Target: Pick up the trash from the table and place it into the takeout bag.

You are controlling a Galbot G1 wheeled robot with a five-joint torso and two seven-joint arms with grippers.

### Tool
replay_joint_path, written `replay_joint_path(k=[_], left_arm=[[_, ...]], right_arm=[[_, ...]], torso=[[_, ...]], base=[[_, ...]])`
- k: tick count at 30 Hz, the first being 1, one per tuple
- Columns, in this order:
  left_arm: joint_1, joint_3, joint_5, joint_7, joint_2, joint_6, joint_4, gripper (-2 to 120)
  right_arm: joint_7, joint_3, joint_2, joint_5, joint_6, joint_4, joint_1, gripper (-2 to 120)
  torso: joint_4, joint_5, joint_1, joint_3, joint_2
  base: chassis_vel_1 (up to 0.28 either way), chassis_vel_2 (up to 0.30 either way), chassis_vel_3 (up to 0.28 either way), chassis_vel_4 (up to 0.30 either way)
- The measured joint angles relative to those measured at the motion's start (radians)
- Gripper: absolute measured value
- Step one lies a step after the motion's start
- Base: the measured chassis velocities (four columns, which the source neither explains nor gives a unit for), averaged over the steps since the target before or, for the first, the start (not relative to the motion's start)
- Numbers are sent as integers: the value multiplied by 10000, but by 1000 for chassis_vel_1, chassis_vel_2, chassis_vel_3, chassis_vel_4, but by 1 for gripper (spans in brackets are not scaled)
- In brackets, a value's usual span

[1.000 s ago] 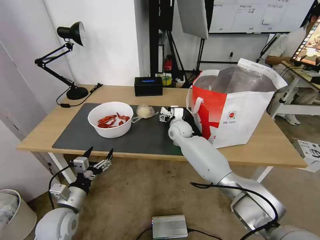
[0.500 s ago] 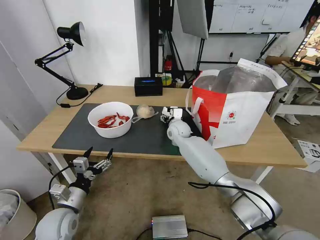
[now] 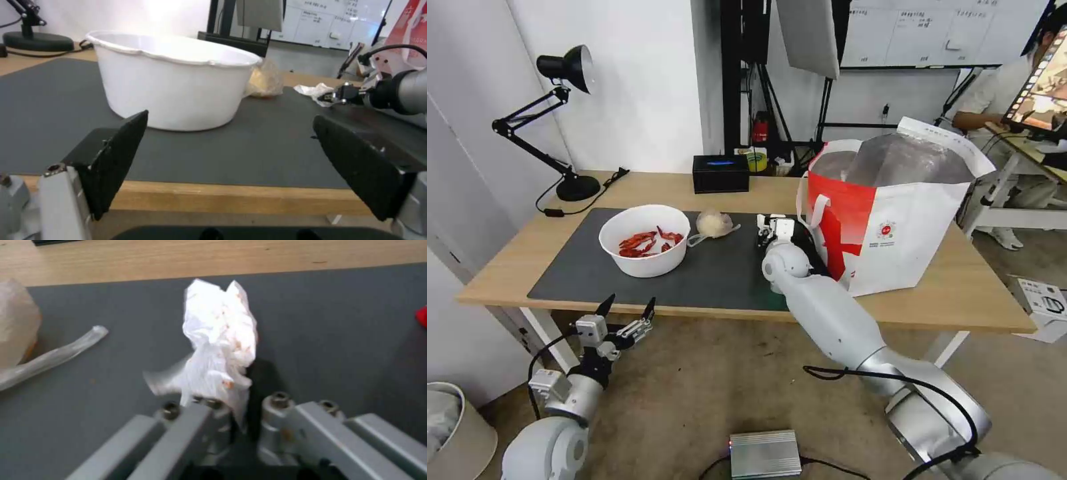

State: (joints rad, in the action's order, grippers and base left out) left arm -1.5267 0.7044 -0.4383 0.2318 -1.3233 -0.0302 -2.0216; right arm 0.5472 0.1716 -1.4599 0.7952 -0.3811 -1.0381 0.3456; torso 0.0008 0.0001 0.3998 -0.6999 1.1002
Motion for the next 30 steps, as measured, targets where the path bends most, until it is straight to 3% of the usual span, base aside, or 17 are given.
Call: replay_joint_path(k=[2,17,30], left_arm=[[-5,6,0,-1,-2,-2,-10,100],[-45,61,-5,-6,-8,-11,-107,100],[-62,72,26,-27,-40,-37,-113,100]], right_arm=[[-5,-3,3,0,-1,-21,20,0],[36,319,564,-47,216,-996,384,0],[599,752,2080,1012,354,-4803,1363,0]], torso=[[0,0,0,0,-1],[-5,2,4,-5,-5],[-6,-1,3,-1,-3]], base=[[0,0,0,0],[0,0,0,0],[0,0,0,0]])
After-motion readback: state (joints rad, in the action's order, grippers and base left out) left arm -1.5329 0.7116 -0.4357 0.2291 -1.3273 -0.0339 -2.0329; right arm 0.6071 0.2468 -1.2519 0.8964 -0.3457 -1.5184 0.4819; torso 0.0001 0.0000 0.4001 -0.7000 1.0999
